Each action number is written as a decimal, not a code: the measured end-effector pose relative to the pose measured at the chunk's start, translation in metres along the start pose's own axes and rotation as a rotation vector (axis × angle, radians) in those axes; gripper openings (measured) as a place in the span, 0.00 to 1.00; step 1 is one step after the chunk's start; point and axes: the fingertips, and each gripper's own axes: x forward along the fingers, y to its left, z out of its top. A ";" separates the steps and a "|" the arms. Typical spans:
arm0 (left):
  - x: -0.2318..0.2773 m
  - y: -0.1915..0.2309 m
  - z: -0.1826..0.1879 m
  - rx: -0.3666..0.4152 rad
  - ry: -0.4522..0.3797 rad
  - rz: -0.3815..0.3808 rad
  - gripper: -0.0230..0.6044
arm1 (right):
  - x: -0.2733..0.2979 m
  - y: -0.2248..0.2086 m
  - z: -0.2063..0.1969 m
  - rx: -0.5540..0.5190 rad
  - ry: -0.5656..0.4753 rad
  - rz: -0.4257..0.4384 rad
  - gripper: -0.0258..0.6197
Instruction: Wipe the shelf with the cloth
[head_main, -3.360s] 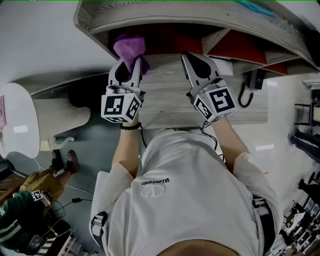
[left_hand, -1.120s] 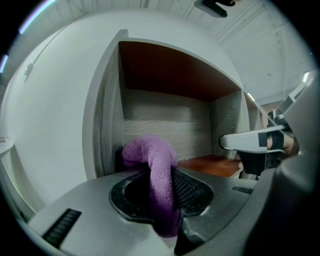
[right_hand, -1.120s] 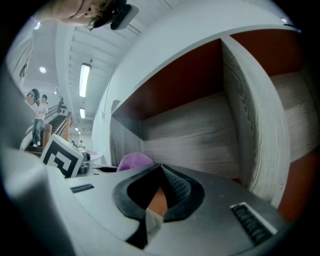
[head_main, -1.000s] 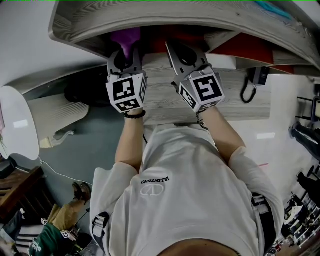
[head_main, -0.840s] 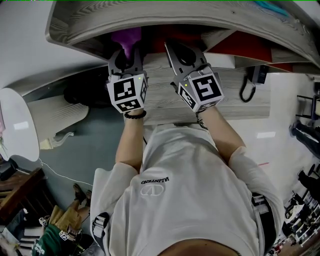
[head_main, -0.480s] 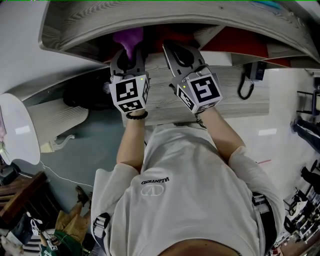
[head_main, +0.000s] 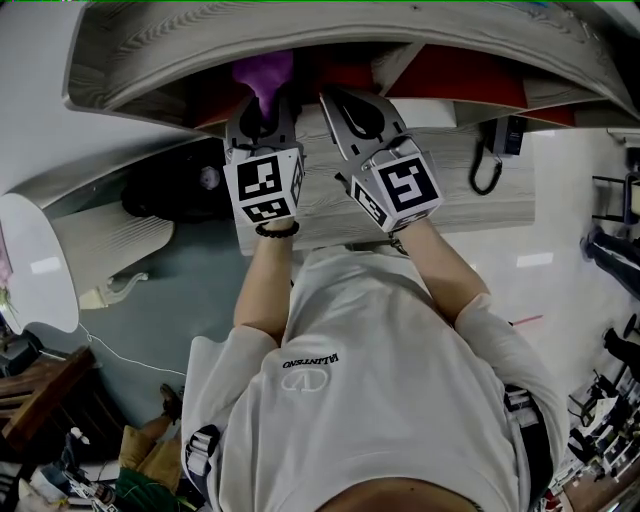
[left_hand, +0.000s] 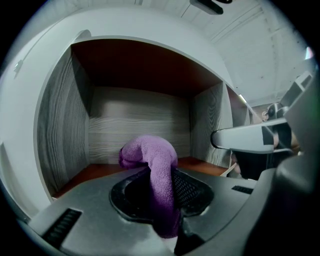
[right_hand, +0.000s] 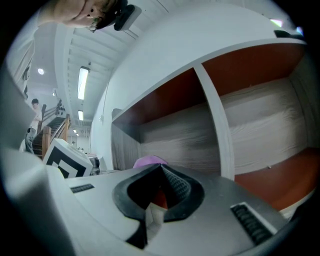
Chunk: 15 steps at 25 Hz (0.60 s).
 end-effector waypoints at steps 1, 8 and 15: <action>0.001 -0.003 0.000 0.000 0.000 -0.002 0.16 | -0.002 -0.002 0.000 0.001 -0.001 -0.002 0.04; 0.008 -0.028 0.000 0.004 0.000 -0.022 0.16 | -0.016 -0.009 0.000 0.002 -0.002 0.003 0.04; 0.014 -0.046 0.001 0.003 0.001 -0.033 0.16 | -0.030 -0.019 0.002 0.003 -0.008 -0.002 0.04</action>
